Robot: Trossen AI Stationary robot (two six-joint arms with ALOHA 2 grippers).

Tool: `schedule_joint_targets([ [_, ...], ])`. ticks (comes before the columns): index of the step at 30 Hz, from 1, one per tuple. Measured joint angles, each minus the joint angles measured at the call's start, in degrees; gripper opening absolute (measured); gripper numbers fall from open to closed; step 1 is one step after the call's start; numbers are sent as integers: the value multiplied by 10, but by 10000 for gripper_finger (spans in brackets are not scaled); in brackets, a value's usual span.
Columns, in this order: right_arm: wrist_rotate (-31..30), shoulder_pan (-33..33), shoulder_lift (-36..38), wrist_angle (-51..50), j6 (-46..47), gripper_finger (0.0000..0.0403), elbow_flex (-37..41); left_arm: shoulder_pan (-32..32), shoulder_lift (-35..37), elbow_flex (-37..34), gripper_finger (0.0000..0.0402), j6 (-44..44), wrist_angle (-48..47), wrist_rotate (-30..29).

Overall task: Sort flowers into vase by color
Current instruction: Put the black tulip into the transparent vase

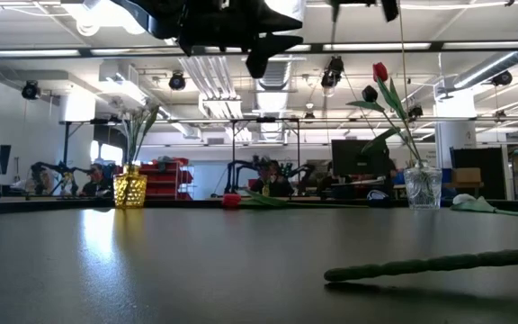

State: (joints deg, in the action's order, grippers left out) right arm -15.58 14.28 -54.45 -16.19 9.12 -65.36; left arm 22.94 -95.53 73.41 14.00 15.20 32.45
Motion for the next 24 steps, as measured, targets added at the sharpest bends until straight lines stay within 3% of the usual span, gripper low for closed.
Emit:
schedule_joint_targets([
  [4, -76, 0, 58, -94, -1, 13, 0, 5, 0, 0, 145, -4, -1, -1],
  [11, -210, 0, 140, -215, -3, 13, 0, 13, 0, 0, 136, -16, -8, -5],
  [19, -320, 0, 189, -229, -17, 12, 30, 16, 1, 0, 127, -19, -7, -31],
  [24, -357, 0, 209, -219, -2, 12, 69, 18, 3, 0, 127, -28, -8, -51],
])
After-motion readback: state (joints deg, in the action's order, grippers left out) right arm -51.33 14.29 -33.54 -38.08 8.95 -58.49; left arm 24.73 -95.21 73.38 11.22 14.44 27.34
